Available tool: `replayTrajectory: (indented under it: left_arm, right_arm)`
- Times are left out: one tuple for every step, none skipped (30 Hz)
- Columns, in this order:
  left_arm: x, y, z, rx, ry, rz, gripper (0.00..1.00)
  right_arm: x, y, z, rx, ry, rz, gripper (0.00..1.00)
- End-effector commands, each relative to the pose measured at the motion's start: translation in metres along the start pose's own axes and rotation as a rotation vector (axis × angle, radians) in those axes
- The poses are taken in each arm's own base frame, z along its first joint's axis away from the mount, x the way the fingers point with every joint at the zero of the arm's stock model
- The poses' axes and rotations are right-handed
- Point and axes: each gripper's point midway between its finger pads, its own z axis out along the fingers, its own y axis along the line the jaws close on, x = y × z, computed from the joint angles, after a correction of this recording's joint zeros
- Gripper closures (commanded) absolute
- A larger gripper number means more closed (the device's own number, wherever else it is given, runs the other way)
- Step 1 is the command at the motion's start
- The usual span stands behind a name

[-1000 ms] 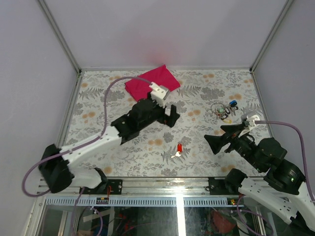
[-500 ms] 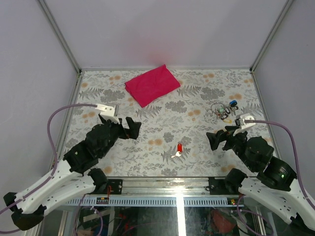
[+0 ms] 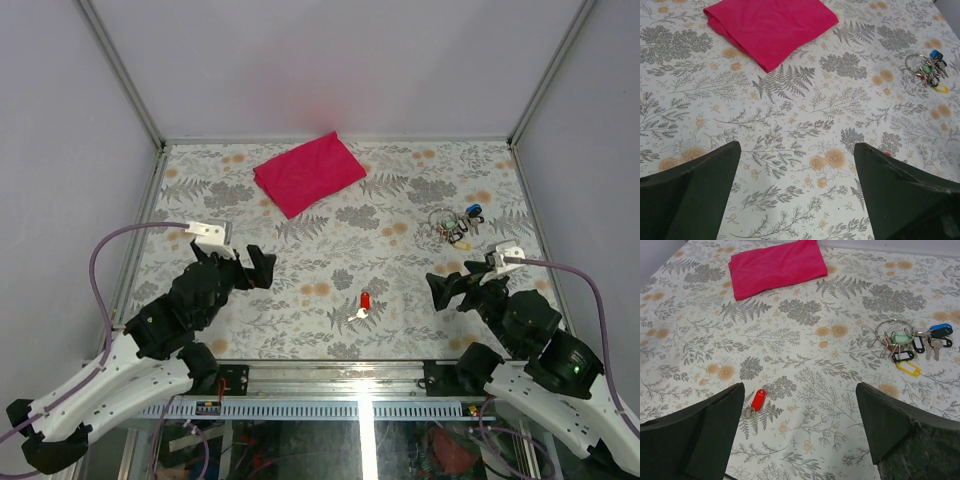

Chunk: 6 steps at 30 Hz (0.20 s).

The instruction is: Put the keys on the keyring

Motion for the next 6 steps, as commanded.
replayTrajectory:
  left_arm:
    - [-0.0023,0.0046,0.0022,-0.03,-0.006,0.01,0.0]
    - [-0.0023,0.0047,0.0023,-0.03,-0.005,0.013,0.0]
    - [-0.0027,0.0056,0.002,-0.034,-0.006,0.012,0.0]
    - [-0.0036,0.0066,0.0014,-0.039,-0.011,0.007,0.0]
    - [-0.0038,0.0073,0.001,-0.041,-0.013,0.007,0.0]
    - [-0.0047,0.0071,0.0004,-0.038,-0.017,0.005,0.0]
  right_arm:
    - [-0.0089,-0.0059,-0.0005,0.027,-0.052,0.001,0.01]
    - [-0.0089,-0.006,-0.0005,0.027,-0.051,-0.001,0.01]
    - [-0.0083,-0.006,-0.0002,0.028,-0.049,-0.002,0.01]
    - [-0.0074,-0.0053,0.0004,0.025,-0.044,-0.004,0.01]
    - [-0.0067,-0.0051,0.001,0.025,-0.04,-0.007,0.01]
    - [-0.0061,-0.0044,0.0017,0.024,-0.036,-0.009,0.01]
